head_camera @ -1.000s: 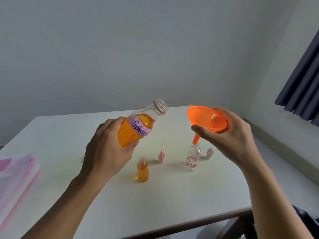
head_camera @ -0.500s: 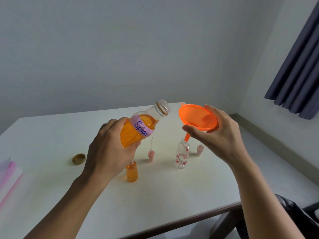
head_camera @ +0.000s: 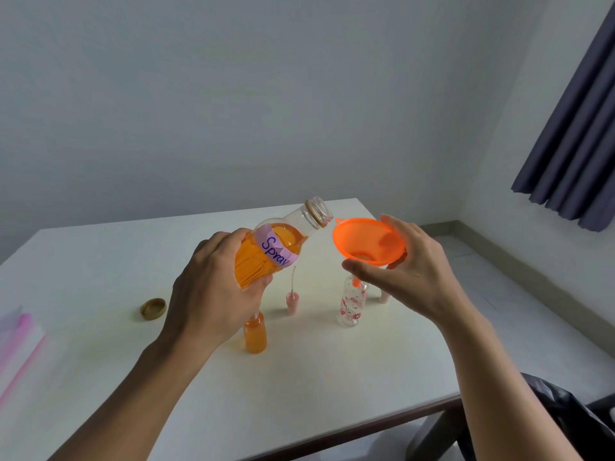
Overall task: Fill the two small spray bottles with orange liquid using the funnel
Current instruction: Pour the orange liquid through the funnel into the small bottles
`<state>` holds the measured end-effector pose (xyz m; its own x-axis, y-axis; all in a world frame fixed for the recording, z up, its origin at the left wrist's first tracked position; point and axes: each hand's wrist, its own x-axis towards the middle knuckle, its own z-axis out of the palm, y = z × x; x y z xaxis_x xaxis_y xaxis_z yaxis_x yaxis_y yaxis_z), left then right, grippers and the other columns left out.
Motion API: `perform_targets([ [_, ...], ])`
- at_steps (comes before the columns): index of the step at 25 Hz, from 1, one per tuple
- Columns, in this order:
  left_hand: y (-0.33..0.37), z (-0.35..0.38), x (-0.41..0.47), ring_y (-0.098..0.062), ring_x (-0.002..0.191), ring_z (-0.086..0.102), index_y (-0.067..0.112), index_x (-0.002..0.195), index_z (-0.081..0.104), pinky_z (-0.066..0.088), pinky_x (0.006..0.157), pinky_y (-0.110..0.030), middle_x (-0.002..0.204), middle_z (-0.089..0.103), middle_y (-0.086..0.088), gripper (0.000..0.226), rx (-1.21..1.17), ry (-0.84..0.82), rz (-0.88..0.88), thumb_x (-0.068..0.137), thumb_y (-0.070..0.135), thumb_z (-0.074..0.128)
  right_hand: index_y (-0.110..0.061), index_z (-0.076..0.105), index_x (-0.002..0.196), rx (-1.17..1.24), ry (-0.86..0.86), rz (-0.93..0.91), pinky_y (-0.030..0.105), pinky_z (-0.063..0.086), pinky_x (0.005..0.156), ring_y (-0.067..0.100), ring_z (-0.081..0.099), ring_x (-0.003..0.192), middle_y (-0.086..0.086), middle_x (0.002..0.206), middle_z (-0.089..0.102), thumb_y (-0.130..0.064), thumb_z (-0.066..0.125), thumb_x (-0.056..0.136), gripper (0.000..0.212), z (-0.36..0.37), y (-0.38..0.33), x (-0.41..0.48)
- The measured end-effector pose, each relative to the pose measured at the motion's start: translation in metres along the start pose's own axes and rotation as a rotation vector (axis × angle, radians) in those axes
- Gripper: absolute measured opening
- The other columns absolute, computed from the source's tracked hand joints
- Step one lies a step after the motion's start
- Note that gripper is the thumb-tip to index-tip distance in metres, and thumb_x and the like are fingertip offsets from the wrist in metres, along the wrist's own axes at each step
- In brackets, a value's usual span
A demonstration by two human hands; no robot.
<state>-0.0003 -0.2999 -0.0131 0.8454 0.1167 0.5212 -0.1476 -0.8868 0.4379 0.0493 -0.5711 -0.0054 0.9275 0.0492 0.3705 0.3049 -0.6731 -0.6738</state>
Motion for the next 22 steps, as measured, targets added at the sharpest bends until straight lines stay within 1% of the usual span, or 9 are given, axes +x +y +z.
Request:
perform_targets([
  [2,0.0,0.0,0.002,-0.018,0.107,0.052,0.023,0.139,0.045,0.051,0.073,-0.029,0.125,0.055,0.001,0.076,0.003,-0.002,0.004,0.074,0.049,0.075,-0.031,0.041,0.153,-0.018,-0.057,0.011,0.043,0.052,0.096,0.024,0.056,0.123,-0.004,0.146,0.051,-0.079,0.073,0.058,0.111,0.002,0.0,0.0],
  [5,0.001,-0.001,0.005,-0.016,0.106,0.051,0.023,0.139,0.045,0.052,0.073,-0.029,0.125,0.055,0.001,0.076,0.003,-0.001,0.0,0.074,0.049,0.075,-0.029,0.038,0.155,0.008,-0.064,0.002,0.032,0.049,0.092,0.023,0.055,0.125,-0.005,0.15,0.047,-0.07,0.08,0.065,0.108,0.002,0.0,0.0],
  [8,0.002,-0.001,0.006,-0.013,0.102,0.047,0.023,0.138,0.045,0.049,0.07,-0.027,0.124,0.055,0.001,0.077,0.003,-0.003,0.008,0.073,0.05,0.074,-0.031,0.033,0.156,0.018,-0.044,-0.02,0.039,0.048,0.102,0.019,0.047,0.134,-0.01,0.152,0.043,-0.077,0.075,0.061,0.113,0.002,-0.003,-0.001],
  [9,0.002,-0.001,0.006,-0.012,0.102,0.046,0.023,0.138,0.045,0.048,0.07,-0.027,0.124,0.055,0.001,0.077,0.005,-0.004,0.01,0.072,0.05,0.074,-0.032,0.033,0.155,0.022,-0.027,-0.027,0.038,0.047,0.102,0.018,0.045,0.136,-0.011,0.153,0.043,-0.077,0.076,0.062,0.112,0.002,-0.005,0.0],
  [12,0.004,-0.001,0.008,-0.012,0.102,0.045,0.023,0.138,0.046,0.049,0.07,-0.027,0.125,0.055,0.001,0.077,0.011,-0.007,0.017,0.072,0.05,0.074,-0.033,0.035,0.154,0.003,-0.01,-0.024,0.031,0.037,0.095,0.018,0.039,0.139,-0.011,0.155,0.041,-0.069,0.079,0.066,0.105,0.005,-0.01,0.001],
  [19,0.009,-0.006,0.014,-0.01,0.099,0.044,0.021,0.136,0.048,0.045,0.068,-0.027,0.123,0.057,0.0,0.073,0.049,0.007,0.068,0.073,0.044,0.078,-0.035,0.04,0.15,-0.001,-0.003,-0.01,0.032,0.038,0.091,0.02,0.041,0.137,-0.01,0.153,0.045,-0.062,0.083,0.068,0.097,0.007,-0.01,0.003],
  [22,0.011,-0.01,0.019,-0.015,0.099,0.051,0.02,0.133,0.05,0.043,0.066,-0.028,0.121,0.058,0.001,0.071,0.101,0.025,0.104,0.072,0.04,0.081,-0.038,0.041,0.146,0.02,0.004,-0.02,0.031,0.039,0.09,0.017,0.042,0.134,-0.012,0.149,0.047,-0.062,0.085,0.066,0.095,0.006,-0.009,0.001],
])
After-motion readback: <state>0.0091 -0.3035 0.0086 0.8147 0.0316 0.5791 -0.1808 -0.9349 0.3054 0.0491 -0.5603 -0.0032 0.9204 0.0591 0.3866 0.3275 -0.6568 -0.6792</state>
